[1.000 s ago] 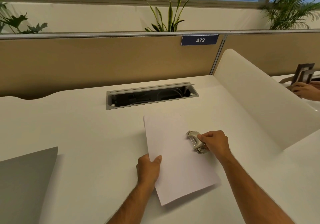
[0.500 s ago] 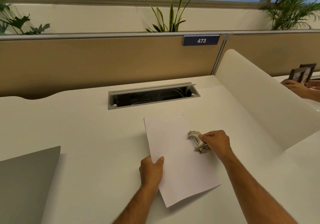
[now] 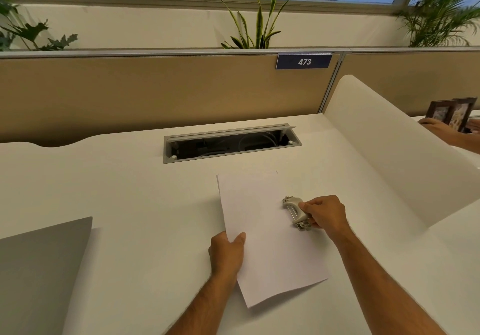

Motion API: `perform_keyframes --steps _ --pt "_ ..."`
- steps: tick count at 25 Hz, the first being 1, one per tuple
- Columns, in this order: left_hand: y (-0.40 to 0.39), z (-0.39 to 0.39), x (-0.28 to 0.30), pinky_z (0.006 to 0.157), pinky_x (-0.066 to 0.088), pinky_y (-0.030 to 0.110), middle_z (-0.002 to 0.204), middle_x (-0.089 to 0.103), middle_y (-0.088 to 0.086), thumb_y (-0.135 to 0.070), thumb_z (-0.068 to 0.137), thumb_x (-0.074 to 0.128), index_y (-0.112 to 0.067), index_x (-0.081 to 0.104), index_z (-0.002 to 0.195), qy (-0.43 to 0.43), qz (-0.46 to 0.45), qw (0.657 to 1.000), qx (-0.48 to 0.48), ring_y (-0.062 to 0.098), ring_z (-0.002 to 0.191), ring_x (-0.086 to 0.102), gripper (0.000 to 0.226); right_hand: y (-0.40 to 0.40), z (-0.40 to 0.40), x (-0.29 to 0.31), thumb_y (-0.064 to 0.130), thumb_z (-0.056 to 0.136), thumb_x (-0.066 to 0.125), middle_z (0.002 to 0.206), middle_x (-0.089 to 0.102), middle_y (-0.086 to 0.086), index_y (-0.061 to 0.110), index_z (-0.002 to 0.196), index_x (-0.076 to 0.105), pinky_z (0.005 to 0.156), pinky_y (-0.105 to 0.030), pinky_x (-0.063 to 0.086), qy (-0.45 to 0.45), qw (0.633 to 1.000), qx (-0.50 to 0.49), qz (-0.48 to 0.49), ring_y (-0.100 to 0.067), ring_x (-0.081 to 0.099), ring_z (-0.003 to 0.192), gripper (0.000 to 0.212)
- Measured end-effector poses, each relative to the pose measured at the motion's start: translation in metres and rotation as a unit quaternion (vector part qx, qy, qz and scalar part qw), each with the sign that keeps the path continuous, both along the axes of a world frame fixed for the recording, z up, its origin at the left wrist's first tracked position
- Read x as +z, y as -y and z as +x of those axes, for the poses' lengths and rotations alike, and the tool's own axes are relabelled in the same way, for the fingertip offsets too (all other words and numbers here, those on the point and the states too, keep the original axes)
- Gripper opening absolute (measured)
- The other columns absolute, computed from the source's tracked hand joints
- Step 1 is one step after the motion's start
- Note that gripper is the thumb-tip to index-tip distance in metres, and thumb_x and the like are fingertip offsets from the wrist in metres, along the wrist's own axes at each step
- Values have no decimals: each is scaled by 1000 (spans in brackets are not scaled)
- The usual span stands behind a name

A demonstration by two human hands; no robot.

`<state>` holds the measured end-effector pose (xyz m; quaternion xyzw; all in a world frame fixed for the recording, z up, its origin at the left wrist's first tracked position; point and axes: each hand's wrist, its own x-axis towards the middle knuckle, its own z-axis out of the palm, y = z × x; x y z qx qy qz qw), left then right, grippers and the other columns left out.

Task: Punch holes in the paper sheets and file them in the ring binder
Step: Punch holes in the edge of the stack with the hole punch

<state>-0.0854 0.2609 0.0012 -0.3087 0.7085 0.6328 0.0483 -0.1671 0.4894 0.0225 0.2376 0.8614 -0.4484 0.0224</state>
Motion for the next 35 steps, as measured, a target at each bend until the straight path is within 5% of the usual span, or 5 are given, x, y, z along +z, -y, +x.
perform_keyframes --steps 7,11,20,30,35 --pt "2 -2 -1 93 55 38 114 72 8 -20 89 69 -6 66 119 9 8 1000 -5 29 99 67 33 3 -4 6 28 73 81 64 72 -9 14 63 74 71 -48 63 18 1000 -4 2 -27 70 63 18" --pt "2 -2 0 93 55 38 113 72 7 -20 89 69 -7 68 118 9 8 1000 -6 27 99 68 32 14 -22 21 53 78 70 64 69 -10 3 64 64 73 -43 59 -28 998 -31 39 -30 68 66 52" --pt "5 -5 -2 91 54 34 111 72 4 -21 88 69 -9 68 116 12 9 1000 -2 24 95 66 31 22 -48 13 39 81 69 67 69 -2 14 60 64 69 -31 49 -1 996 13 93 -27 67 73 33" --pt "2 -8 -1 91 54 33 110 73 4 -21 88 69 -10 69 115 12 9 1000 1 22 91 65 29 24 -51 -4 51 91 52 60 61 -6 11 58 53 62 -34 44 -14 989 9 147 -30 58 65 52" --pt "2 -8 -1 91 54 34 110 72 5 -20 89 69 -9 68 115 13 11 1000 2 22 90 64 29 28 -57 -17 49 96 45 96 71 -13 8 100 66 78 -39 47 -65 984 -8 164 -35 62 97 47"
